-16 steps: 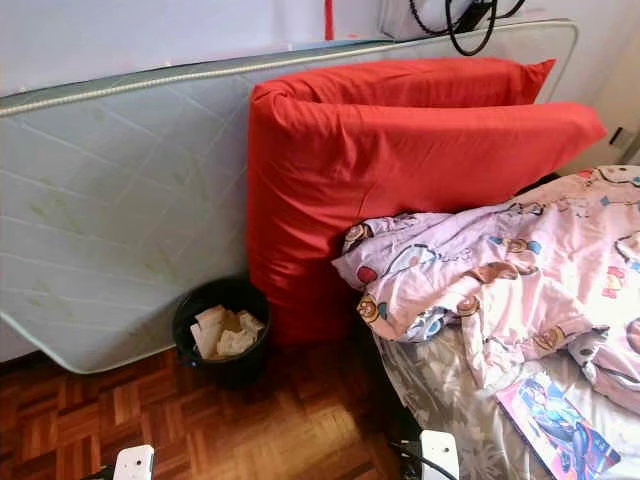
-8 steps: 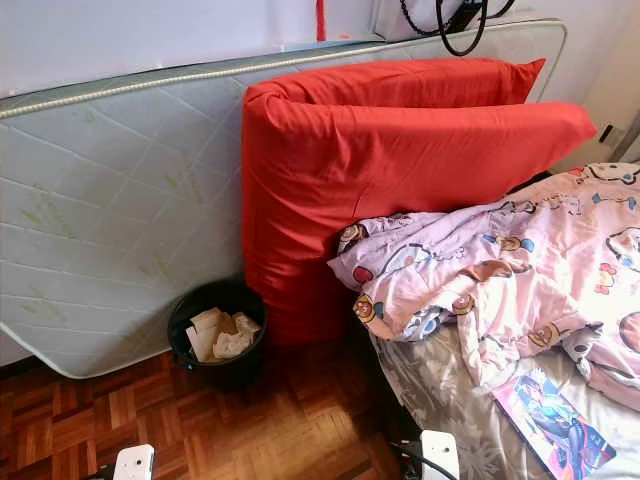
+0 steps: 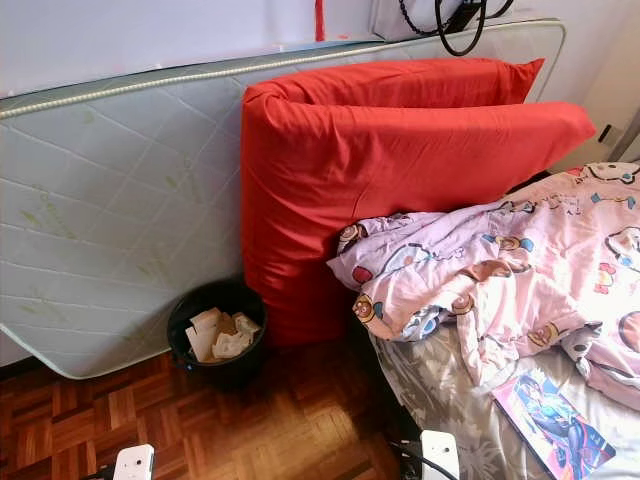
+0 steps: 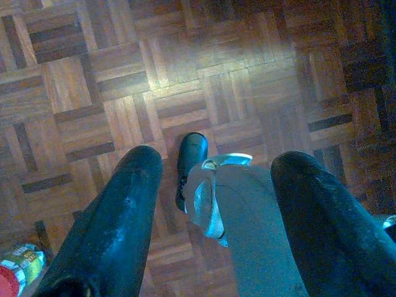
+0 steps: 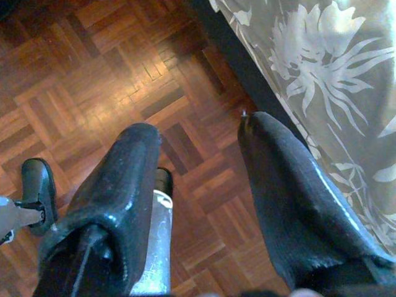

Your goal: Clean up the room

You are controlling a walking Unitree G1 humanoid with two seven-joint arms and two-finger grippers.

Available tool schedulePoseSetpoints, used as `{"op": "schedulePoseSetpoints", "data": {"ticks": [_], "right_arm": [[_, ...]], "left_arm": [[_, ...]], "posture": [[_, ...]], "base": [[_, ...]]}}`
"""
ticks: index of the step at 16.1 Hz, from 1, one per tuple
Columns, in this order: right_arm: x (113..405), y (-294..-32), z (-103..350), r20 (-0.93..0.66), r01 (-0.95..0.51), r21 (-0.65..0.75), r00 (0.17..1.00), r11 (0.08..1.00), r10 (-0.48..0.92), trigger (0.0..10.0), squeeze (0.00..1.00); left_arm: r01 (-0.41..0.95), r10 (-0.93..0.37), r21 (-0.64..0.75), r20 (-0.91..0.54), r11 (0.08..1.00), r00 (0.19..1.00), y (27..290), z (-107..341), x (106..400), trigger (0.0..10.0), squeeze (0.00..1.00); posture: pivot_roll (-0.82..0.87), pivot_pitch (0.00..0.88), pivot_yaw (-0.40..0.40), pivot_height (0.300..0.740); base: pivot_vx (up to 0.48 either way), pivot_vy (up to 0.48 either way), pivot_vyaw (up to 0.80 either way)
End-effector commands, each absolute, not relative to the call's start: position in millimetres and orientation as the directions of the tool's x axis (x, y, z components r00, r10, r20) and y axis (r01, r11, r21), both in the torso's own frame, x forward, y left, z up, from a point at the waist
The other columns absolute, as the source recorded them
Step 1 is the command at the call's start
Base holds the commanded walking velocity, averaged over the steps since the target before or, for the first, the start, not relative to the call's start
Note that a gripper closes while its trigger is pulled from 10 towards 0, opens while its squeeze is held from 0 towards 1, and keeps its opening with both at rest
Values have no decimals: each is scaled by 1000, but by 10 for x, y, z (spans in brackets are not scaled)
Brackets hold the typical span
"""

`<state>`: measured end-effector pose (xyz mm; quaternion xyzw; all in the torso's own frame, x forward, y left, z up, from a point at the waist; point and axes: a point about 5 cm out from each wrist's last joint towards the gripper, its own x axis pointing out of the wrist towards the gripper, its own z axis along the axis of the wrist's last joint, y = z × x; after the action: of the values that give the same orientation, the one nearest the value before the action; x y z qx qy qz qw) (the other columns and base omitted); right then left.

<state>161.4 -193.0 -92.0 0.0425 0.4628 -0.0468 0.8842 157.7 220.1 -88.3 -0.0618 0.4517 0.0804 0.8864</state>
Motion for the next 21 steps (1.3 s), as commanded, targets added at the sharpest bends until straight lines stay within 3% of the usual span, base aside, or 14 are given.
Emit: {"op": "schedulePoseSetpoints", "data": {"ticks": [1, 15, 21], "right_arm": [[1656, -1989, -892, -805, 259, 176, 593, 950, -12, 10000, 0], [1736, -2012, -850, -780, 312, 206, 625, 928, -37, 10000, 0], [1729, -2003, -858, -791, 285, 202, 612, 937, -16, 10000, 0]], "left_arm": [[-22, 25, 15, -818, 1000, 574, 2092, -770, 1909, 10000, 0], [-58, 44, 12, -800, 998, 599, 2101, -725, 1994, 10000, 0], [-59, 44, 10, -795, 998, 604, 2103, -721, 1998, 10000, 0]], "posture": [[-3, 0, 20, 740], [13, 0, 18, 740], [16, 0, 19, 740]], "base": [[0, 0, 0], [0, 0, 0], [0, 0, -792]]}}
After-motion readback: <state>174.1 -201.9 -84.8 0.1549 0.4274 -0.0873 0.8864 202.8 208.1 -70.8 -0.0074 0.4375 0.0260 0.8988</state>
